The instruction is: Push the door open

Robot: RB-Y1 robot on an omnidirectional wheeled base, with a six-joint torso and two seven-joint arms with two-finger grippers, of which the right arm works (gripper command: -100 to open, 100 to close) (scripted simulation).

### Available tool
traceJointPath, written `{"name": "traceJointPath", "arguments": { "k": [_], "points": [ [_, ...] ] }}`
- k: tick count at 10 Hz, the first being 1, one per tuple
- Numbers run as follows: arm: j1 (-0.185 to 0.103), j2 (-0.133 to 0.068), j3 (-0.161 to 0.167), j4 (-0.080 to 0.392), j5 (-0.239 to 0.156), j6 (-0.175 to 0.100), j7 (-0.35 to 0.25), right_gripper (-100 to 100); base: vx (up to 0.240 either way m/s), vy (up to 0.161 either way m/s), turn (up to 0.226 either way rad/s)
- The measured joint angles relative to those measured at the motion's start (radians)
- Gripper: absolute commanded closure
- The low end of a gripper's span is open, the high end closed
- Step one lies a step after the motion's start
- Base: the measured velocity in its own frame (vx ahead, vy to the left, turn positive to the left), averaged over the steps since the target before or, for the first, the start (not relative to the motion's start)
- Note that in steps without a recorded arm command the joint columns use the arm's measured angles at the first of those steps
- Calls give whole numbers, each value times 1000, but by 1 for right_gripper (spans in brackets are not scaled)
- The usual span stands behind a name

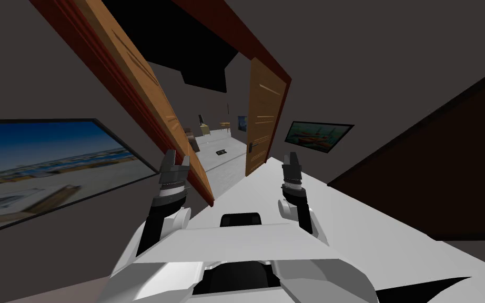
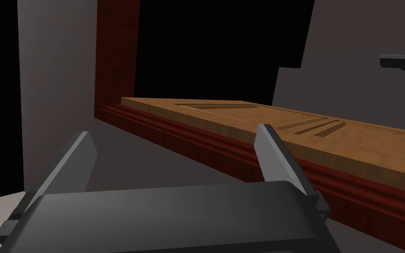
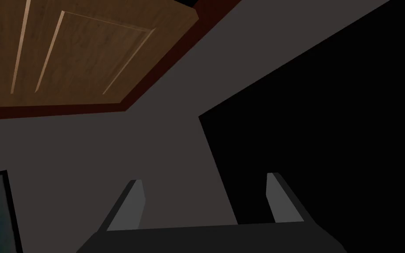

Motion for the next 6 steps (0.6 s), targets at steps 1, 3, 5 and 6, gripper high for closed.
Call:
{"name": "traceJointPath", "arguments": {
  "k": [1,3,5,6],
  "points": [
    [-13,-8,2,21,-2,3,-4,-100,95,-154,92],
    [-33,-21,14,55,-5,16,-12,-100,84,-124,51],
    [-54,-31,19,87,-8,24,-19,-100,69,-77,40],
    [-63,-36,23,106,-10,25,-22,-100,69,-74,59]
  ]
}}
